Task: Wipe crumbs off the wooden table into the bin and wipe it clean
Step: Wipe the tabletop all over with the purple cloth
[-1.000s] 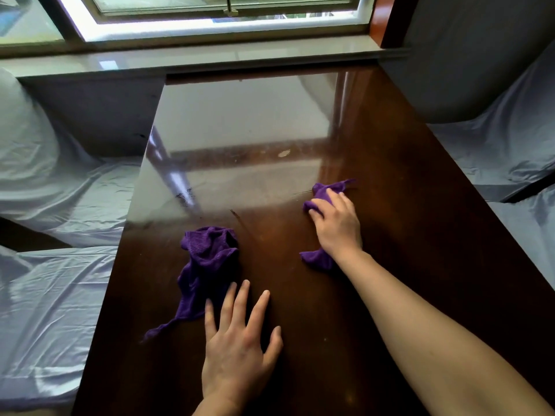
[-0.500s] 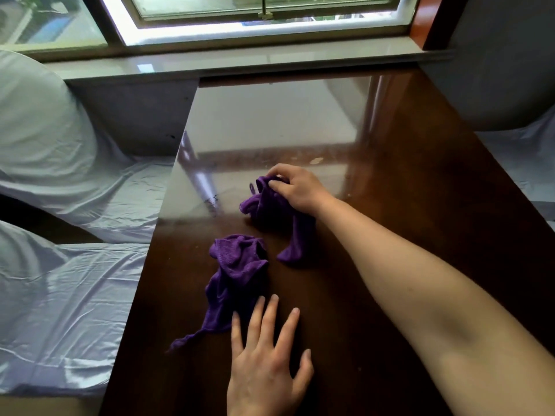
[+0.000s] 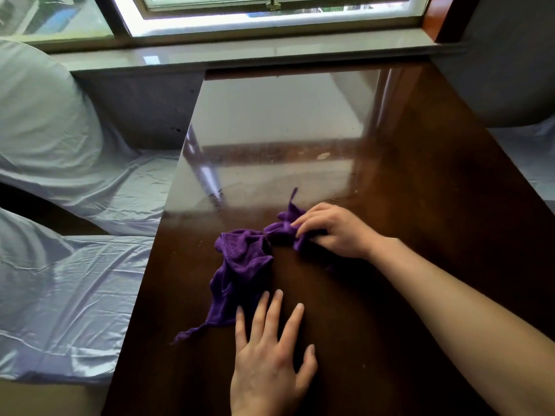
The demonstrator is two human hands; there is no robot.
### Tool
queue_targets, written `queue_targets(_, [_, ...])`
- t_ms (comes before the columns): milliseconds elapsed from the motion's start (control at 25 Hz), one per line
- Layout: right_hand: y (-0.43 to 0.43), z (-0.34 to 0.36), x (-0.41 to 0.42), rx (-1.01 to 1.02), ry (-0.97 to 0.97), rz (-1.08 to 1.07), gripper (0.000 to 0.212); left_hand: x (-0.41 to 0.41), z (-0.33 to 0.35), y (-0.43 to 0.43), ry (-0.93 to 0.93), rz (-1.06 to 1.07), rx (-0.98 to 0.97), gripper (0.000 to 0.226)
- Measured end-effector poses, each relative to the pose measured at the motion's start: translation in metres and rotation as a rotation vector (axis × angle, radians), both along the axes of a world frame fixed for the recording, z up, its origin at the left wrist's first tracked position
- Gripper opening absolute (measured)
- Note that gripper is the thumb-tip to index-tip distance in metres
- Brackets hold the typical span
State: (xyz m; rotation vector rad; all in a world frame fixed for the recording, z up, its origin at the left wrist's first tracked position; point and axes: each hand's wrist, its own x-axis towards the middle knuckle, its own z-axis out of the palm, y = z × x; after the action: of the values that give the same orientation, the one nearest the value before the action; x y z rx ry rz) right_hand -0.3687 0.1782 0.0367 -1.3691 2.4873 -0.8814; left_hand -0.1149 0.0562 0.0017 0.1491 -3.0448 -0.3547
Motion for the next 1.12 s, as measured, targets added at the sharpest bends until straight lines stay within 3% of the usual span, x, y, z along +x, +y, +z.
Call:
queue_targets(160, [0.045, 0.007, 0.027, -0.043, 0.029, -0.367, 0.031, 0.001, 0.000, 0.000, -0.021, -0.001, 0.004, 0.065])
queue_targets(280, [0.067, -0.001, 0.085, -0.054, 0.085, -0.316, 0.029, 0.001, -0.001, 0.000, -0.022, -0.005, 0.009, 0.065])
queue_targets(360, [0.077, 0.004, 0.101, -0.234, -0.181, -0.325, 0.030, 0.001, -0.001, -0.001, -0.028, -0.005, 0.007, 0.065])
queue_targets(440, [0.087, 0.013, 0.085, -0.452, -0.527, -0.492, 0.030, 0.001, 0.000, -0.001, -0.044, -0.007, 0.002, 0.065])
queue_targets(480, [0.093, 0.016, 0.074, -0.436, -0.528, -0.593, 0.031, 0.001, 0.001, -0.001, -0.049, -0.004, 0.001, 0.065])
queue_targets(520, [0.099, 0.015, 0.065, -0.319, -0.418, -0.698, 0.034, 0.001, 0.001, -0.001, -0.054, -0.001, -0.009, 0.065])
queue_targets(600, [0.105, 0.014, 0.063, -0.013, -0.017, -0.834, 0.048, 0.001, 0.002, -0.001, -0.065, 0.000, -0.027, 0.066])
queue_targets(720, [0.088, -0.008, 0.091, 0.295, 0.364, -0.492, 0.053, 0.001, 0.001, -0.001, -0.056, -0.006, -0.013, 0.066])
queue_targets(800, [0.091, -0.025, 0.088, 0.311, 0.422, -0.396, 0.042, 0.001, 0.001, -0.001, -0.052, -0.006, -0.014, 0.066])
queue_targets(880, [0.109, -0.028, 0.058, 0.229, 0.470, -0.492, 0.036, 0.000, -0.001, 0.000, -0.040, -0.006, -0.013, 0.066])
queue_targets(960, [0.125, -0.028, 0.020, 0.265, 0.498, -0.710, 0.035, 0.000, -0.002, -0.001, -0.026, -0.010, -0.012, 0.066])
queue_targets(1120, [0.105, -0.026, -0.047, 0.218, 0.310, -1.200, 0.033, -0.001, -0.007, -0.001, 0.017, -0.017, -0.007, 0.068])
